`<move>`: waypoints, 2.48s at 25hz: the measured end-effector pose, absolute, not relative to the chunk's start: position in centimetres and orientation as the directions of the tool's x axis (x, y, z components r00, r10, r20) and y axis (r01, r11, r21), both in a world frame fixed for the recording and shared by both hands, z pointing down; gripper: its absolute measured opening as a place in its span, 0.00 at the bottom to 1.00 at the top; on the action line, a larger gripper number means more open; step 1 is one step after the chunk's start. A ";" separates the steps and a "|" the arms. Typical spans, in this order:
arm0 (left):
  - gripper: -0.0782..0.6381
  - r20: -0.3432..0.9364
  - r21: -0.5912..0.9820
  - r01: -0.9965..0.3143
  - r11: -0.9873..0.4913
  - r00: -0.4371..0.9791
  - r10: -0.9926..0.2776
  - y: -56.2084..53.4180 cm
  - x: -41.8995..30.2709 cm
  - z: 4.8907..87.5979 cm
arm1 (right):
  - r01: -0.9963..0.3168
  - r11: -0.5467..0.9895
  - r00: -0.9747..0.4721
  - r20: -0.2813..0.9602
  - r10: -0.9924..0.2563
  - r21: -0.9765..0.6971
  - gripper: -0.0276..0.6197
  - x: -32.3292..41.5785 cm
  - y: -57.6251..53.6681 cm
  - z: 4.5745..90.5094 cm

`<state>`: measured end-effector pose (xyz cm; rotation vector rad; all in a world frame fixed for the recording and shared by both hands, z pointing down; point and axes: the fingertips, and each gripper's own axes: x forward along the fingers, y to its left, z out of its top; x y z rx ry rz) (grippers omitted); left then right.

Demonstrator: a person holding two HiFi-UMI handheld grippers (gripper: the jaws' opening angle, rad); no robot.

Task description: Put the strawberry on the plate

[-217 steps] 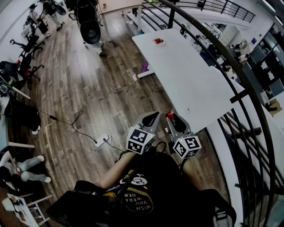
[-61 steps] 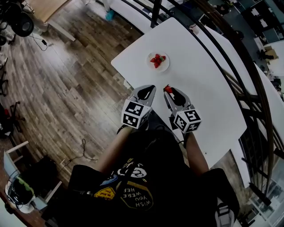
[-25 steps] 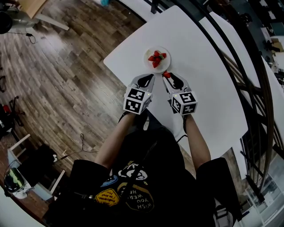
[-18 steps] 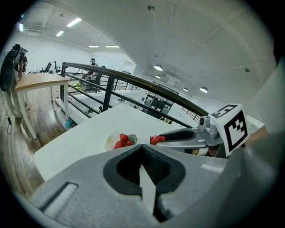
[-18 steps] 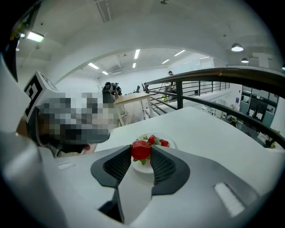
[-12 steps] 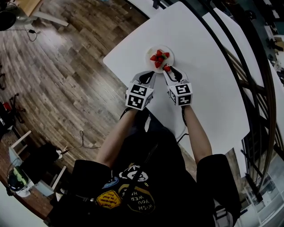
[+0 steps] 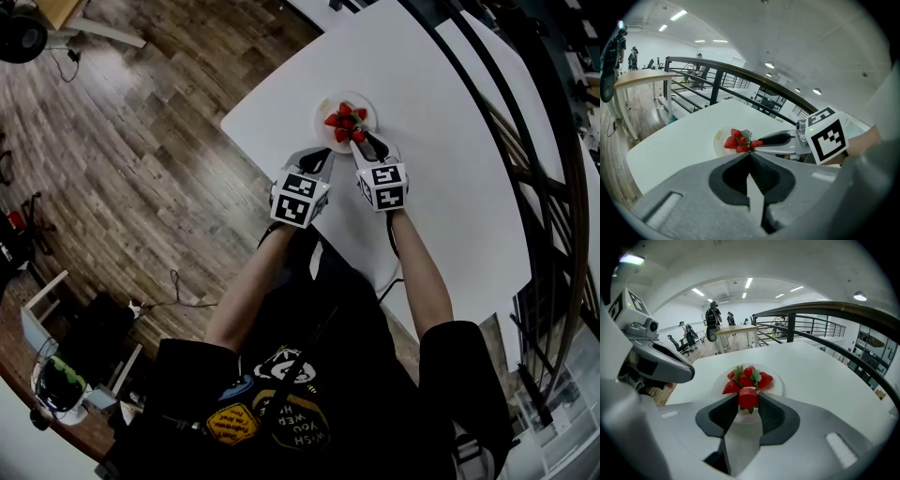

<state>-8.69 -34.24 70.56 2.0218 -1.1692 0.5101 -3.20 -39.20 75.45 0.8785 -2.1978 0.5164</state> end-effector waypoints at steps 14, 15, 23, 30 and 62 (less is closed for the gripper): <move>0.11 0.630 0.440 -0.843 -0.310 0.536 -0.563 -34.0 -8.8 71.1 | -0.660 0.751 -0.467 0.778 -0.420 0.008 0.26 -4.1 -40.0 77.0; 0.11 0.628 0.440 -0.843 -0.310 0.536 -0.564 -33.7 -8.7 71.0 | -0.656 0.755 -0.471 0.775 -0.421 0.012 0.26 -4.0 -39.8 76.9; 0.11 0.633 0.443 -0.843 -0.305 0.535 -0.560 -32.7 -9.5 70.7 | -0.669 0.743 -0.503 0.752 -0.425 -0.027 0.31 -4.4 -39.8 75.9; 0.11 0.621 0.430 -0.845 -0.318 0.532 -0.576 -32.4 -9.4 70.2 | -0.697 0.716 -0.526 0.703 -0.479 -0.034 0.28 -4.0 -39.9 73.3; 0.11 0.230 0.295 -0.816 -0.496 0.565 -0.792 -22.9 -8.6 43.3 | -0.828 0.547 -0.560 0.185 -0.808 -0.119 0.06 1.8 -23.8 41.5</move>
